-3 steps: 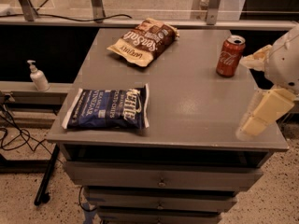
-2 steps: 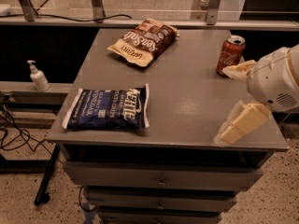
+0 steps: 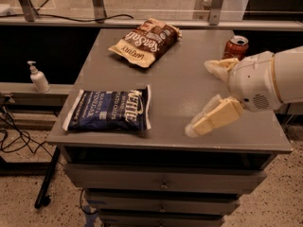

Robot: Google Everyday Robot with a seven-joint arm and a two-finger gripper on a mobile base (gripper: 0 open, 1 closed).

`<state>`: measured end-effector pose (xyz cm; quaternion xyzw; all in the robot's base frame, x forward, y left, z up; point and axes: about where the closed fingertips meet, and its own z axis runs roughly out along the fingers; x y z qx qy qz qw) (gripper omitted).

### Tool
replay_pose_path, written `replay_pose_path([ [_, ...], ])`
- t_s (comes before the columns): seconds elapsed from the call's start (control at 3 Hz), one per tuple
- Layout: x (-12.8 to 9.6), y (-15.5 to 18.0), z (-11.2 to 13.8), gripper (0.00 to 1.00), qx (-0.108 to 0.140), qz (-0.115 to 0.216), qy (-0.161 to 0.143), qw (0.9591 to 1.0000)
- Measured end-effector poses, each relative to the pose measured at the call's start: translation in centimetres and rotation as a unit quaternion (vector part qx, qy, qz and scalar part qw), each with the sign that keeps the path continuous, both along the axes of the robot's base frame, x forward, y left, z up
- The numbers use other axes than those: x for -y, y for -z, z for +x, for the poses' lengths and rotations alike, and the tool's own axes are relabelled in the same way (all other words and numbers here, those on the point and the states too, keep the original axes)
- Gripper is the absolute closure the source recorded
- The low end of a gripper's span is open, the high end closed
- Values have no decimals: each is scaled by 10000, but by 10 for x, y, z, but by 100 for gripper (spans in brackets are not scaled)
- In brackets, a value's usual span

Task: Move blue chip bag near coke can

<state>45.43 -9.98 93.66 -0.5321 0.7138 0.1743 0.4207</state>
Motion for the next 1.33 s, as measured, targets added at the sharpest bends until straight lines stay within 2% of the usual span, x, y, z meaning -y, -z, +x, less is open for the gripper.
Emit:
replay_pose_path([
  [0.33, 0, 0, 0, 0, -1, -4, -2, 10000],
  [0.67, -9, 5, 10, 0, 198, 249, 97, 9994],
  [1.0, -45, 25, 34, 0, 494, 937, 169, 9942],
  [1.33, -77, 47, 53, 0, 591, 1399, 321, 9879],
])
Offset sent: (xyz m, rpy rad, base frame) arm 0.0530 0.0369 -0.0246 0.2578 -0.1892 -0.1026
